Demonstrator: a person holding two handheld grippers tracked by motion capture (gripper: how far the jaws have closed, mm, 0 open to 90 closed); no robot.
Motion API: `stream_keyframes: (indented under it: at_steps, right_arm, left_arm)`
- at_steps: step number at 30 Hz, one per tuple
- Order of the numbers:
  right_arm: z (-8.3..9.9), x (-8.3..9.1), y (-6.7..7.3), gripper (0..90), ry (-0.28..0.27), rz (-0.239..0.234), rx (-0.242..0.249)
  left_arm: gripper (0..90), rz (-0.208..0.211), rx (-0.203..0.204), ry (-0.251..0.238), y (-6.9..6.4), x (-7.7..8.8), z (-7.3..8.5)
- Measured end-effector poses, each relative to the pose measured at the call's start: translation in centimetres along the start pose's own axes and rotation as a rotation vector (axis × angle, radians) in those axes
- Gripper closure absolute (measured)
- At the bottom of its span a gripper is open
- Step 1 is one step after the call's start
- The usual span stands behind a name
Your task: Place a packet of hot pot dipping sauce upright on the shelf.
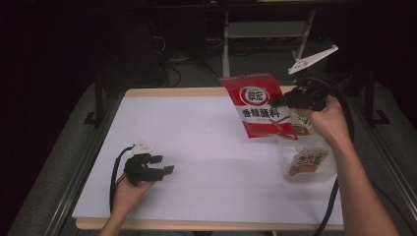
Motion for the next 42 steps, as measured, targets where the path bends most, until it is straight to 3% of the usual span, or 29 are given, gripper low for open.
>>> stream_keyframes:
  at_steps: [4,6,16,33,39,42]
  right_arm:
    - [0.7,0.5,-0.8,89.9,0.004,0.01,-0.012]
    - [1.1,0.7,-1.3,89.9,0.006,0.017,-0.021]
    - [3.6,1.4,-3.4,89.9,0.0,0.013,-0.05]
    - [8.2,2.9,-5.6,89.8,-0.013,0.017,-0.112]
    - [9.7,3.3,-6.4,89.8,-0.048,-0.001,-0.136]
    - [10.1,3.6,-6.6,89.8,-0.056,0.004,-0.135]
  left_arm:
    - [33.6,0.008,0.018,-0.013,-0.1,-0.1,0.1]
    - [33.6,0.001,0.003,-0.01,0.0,0.1,0.2]
    - [32.7,-0.01,0.013,-0.019,0.2,0.1,0.4]
    - [31.1,-0.012,0.013,-0.022,0.2,-0.2,0.3]
    - [30.5,-0.017,0.004,-0.013,0.2,-0.3,0.3]
    - [30.3,-0.009,0.02,-0.026,0.1,-0.5,0.2]
Point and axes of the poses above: each handheld gripper's, and its own axes: x roughly backward along the jaws, z roughly out of its underside, y roughly to its left, the point moved 4 cm from there along -x, roughly forward along the jaws, and after that the axes turned 11 degrees about y, right-handed, at the moved point
